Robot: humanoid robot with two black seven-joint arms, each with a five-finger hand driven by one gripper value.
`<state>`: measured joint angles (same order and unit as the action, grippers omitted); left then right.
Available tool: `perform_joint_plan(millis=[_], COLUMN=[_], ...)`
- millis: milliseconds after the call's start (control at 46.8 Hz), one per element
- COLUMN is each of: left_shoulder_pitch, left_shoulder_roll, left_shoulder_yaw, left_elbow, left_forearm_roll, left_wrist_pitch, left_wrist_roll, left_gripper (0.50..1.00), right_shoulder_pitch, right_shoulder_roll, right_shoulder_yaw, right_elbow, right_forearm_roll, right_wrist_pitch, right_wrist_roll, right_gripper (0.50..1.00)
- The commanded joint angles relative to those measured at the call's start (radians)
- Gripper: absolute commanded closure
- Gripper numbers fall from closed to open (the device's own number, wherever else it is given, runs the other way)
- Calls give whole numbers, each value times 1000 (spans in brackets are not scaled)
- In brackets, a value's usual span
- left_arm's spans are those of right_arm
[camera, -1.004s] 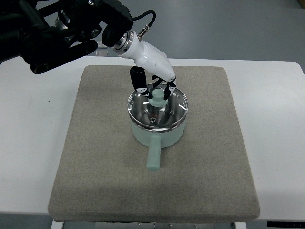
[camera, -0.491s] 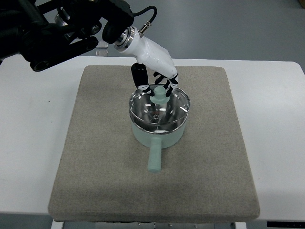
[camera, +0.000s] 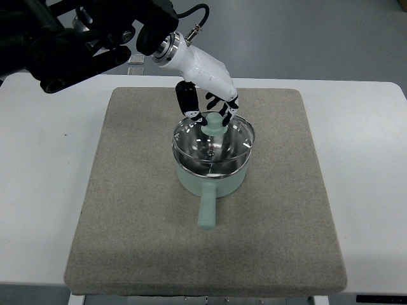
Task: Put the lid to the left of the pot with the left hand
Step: 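Lift the glass lid off the saucepan with the left hand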
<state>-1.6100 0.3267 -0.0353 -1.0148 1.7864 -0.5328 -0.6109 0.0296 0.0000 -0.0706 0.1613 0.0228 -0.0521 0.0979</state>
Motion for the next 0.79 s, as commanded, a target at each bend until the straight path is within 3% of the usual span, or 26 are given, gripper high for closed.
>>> perform_joint_plan(millis=[0, 299, 769], left_shoulder_pitch=[-2, -4, 13], left_shoulder_roll=[0, -6, 17], left_shoulder_yaw=[-1, -6, -6], left_elbow=[1, 13, 163], left_forearm_roll=[1, 2, -7], left_wrist_pitch=[1, 1, 2], left_wrist_roll=[0, 0, 0], left_gripper=[1000, 1000, 1000], right_shoulder_pitch=[1, 1, 1], right_shoulder_roll=[0, 0, 0], right_shoulder_yaw=[0, 0, 0], right_elbow=[1, 1, 0], right_forearm_roll=[0, 0, 0], right_wrist_pitch=[0, 0, 0], right_wrist_roll=[-1, 0, 0], right_gripper=[579, 577, 576])
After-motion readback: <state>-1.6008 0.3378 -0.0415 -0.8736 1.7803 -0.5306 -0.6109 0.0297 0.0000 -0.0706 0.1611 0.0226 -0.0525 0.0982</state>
